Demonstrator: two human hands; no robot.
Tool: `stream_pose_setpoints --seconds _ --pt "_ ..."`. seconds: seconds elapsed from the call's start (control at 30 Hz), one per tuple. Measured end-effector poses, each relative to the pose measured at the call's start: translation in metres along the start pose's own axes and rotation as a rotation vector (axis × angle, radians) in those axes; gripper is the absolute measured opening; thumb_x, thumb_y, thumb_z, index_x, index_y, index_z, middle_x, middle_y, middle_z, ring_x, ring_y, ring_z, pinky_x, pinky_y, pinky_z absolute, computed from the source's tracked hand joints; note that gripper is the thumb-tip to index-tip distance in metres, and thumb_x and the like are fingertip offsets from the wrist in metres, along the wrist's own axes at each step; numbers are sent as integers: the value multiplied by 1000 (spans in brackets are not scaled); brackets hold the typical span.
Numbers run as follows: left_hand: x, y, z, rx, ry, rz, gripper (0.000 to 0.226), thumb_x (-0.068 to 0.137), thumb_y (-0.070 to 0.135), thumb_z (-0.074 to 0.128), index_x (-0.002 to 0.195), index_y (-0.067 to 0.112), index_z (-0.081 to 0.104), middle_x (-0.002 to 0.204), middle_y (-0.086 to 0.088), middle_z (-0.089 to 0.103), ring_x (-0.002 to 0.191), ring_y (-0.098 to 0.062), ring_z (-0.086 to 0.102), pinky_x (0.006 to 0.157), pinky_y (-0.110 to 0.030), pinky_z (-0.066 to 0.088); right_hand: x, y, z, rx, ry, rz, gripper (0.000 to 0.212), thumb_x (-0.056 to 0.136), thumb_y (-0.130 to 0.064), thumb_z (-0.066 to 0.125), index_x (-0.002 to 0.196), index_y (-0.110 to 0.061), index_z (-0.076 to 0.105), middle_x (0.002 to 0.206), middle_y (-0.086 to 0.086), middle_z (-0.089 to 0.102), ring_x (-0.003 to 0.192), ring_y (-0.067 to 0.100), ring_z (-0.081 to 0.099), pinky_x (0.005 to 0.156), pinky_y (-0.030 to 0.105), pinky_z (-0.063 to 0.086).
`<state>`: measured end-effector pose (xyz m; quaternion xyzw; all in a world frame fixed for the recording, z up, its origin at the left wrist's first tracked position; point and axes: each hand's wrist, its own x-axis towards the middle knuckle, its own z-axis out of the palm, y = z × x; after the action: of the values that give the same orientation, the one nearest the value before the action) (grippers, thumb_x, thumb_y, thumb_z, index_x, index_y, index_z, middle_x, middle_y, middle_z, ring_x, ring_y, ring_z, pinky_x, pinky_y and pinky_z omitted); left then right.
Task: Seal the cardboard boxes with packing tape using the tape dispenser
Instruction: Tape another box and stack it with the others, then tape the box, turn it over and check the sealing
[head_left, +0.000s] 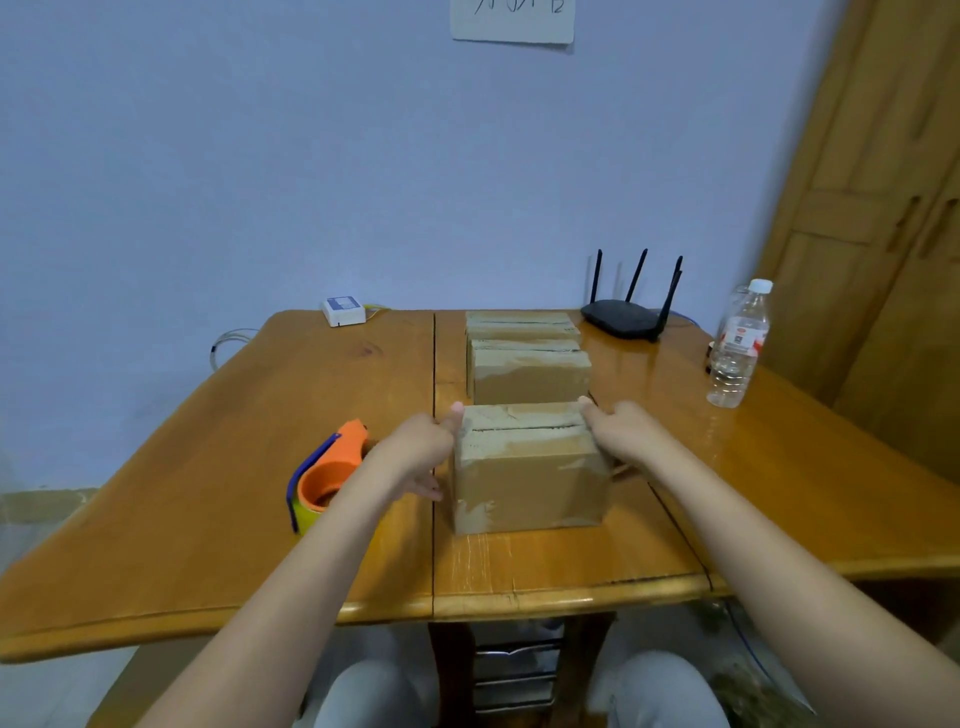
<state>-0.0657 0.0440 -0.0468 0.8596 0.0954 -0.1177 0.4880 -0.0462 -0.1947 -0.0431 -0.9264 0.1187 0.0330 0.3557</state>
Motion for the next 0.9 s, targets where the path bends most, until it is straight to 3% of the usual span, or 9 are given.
stream_pose_setpoints --seconds 0.1,0.23,0.27,0.37,0.43,0.53,0.67,0.73,0.9 --pt "-5 6 10 -26 -38 -25 81 97 69 23 155 12 25 154 -18 39 112 -40 64 69 -37 62 -7 4 4 20 -102 43 80 102 -65 25 146 0 40 125 21 60 91 33 68 73 45 63" --pt "-4 9 11 -41 45 74 80 97 69 22 151 12 33 152 -14 41 125 -36 53 73 -39 60 -5 5 3 233 -62 -1 103 87 -85 22 145 -3 46 137 15 59 114 33 62 91 48 56" --pt "-4 8 8 -64 89 137 77 96 69 23 147 13 39 144 -12 48 120 -31 54 78 -41 59 -5 5 2 360 -49 -13 104 84 -87 23 142 -6 51 130 11 65 112 27 64 92 46 56" --pt "-1 4 0 -348 192 285 48 102 58 34 127 19 45 120 1 57 100 -16 57 80 -39 53 -12 4 -4 733 -51 -87 65 101 -64 32 118 -12 66 85 -6 74 83 8 68 76 27 54" --pt "-1 2 -2 -530 205 314 35 104 48 39 121 18 45 112 3 57 98 -16 59 76 -34 51 -10 9 -2 893 -37 -113 54 102 -57 43 118 -11 66 103 0 75 103 16 68 95 38 53" --pt "1 -9 3 -573 209 356 37 101 47 49 125 20 44 120 1 56 106 -16 60 85 -35 54 -16 13 5 919 43 -167 43 97 -51 58 121 -16 63 116 -1 70 110 16 64 102 43 51" --pt "5 -28 11 -492 133 358 81 81 76 58 145 29 45 143 7 52 130 -15 50 110 -45 43 -19 27 17 790 50 -233 67 85 -64 66 139 -25 57 138 -8 60 127 12 54 112 43 42" --pt "5 -33 17 -422 105 390 81 78 80 56 144 34 49 145 13 52 136 -12 45 115 -47 36 -19 32 22 751 50 -227 71 86 -63 66 144 -24 53 143 -8 57 131 13 51 114 41 40" --pt "9 -37 31 -354 141 376 54 96 49 57 145 32 44 139 2 53 121 -12 53 98 -31 49 -19 35 30 704 97 -199 60 99 -40 61 152 -19 43 150 -3 48 135 15 44 103 27 37"
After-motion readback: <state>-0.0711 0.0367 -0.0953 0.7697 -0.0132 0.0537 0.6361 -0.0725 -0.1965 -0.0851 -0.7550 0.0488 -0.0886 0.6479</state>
